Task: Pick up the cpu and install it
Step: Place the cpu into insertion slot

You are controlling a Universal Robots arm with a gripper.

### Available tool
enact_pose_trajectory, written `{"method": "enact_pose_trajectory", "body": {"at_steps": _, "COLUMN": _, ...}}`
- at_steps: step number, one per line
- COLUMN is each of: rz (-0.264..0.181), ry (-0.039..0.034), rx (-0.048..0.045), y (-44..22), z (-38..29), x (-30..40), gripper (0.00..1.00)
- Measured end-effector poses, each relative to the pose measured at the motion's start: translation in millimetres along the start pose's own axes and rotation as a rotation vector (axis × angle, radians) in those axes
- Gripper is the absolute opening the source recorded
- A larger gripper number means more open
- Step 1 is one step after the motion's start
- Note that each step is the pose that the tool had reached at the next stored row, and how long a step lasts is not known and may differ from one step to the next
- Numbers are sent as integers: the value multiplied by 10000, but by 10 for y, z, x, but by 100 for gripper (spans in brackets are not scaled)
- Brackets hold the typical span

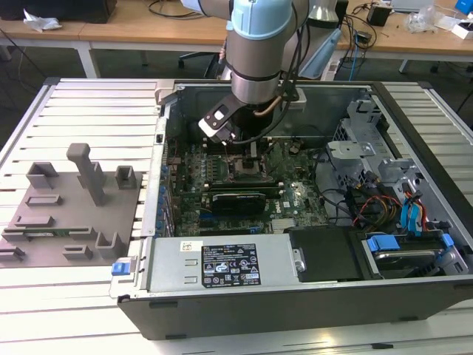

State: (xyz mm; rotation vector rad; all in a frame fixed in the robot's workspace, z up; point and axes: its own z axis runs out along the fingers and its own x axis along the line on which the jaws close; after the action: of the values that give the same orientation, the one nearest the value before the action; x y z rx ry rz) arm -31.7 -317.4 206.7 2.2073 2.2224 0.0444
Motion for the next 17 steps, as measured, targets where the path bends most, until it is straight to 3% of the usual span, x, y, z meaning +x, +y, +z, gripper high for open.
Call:
{"method": "enact_pose_trajectory", "body": {"at_steps": 8, "rz": -1, "ry": -18, "rx": 7, "y": 4, "z": -224, "x": 0, "gripper": 11}}
{"method": "enact_pose_trajectory", "body": {"at_steps": 11, "rz": -1, "ry": -22, "rx": 7, "y": 8, "z": -361, "x": 2, "gripper": 11}}
{"method": "enact_pose_trajectory", "body": {"at_steps": 14, "rz": 0, "ry": -23, "rx": 7, "y": 10, "z": -456, "x": 3, "gripper": 11}}
{"method": "enact_pose_trajectory", "body": {"at_steps": 17, "rz": 1, "ry": -19, "rx": 5, "y": 11, "z": -468, "x": 4, "gripper": 11}}
